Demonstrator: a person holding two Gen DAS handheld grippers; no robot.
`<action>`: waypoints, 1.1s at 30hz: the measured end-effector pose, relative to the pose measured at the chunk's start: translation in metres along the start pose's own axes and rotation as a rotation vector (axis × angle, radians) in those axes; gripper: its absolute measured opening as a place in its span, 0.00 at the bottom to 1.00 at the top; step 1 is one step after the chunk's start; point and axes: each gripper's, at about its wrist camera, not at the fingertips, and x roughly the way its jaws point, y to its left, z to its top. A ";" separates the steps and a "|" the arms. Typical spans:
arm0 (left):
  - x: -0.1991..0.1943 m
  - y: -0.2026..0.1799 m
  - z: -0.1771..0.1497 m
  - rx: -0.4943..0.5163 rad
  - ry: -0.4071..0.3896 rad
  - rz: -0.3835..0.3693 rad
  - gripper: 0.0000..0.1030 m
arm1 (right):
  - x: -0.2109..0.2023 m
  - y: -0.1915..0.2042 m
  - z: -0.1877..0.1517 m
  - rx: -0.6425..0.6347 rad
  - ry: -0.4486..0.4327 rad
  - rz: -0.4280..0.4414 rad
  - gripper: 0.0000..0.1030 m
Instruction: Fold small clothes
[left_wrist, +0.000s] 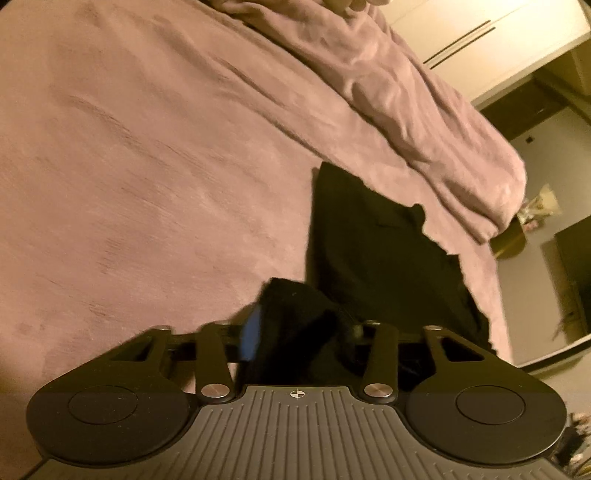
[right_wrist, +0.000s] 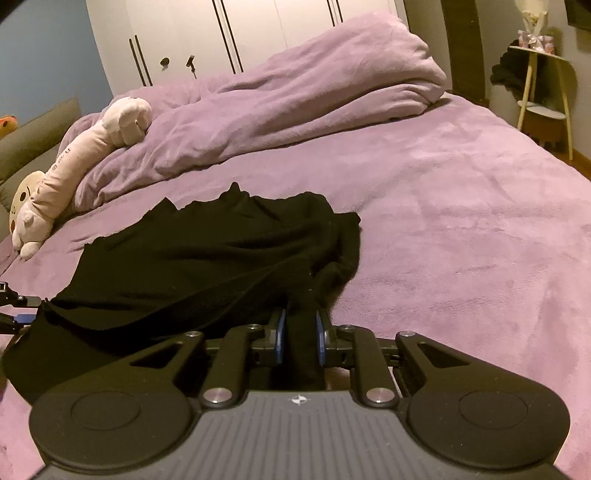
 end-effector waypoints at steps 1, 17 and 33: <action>0.000 -0.002 -0.001 0.012 0.001 0.014 0.13 | -0.001 0.001 0.000 -0.002 -0.002 -0.001 0.13; -0.080 -0.069 -0.003 0.168 -0.182 -0.083 0.07 | -0.039 0.009 0.016 0.030 -0.096 0.095 0.06; 0.003 -0.122 0.075 0.222 -0.229 0.092 0.07 | 0.051 0.005 0.097 0.059 -0.133 -0.108 0.06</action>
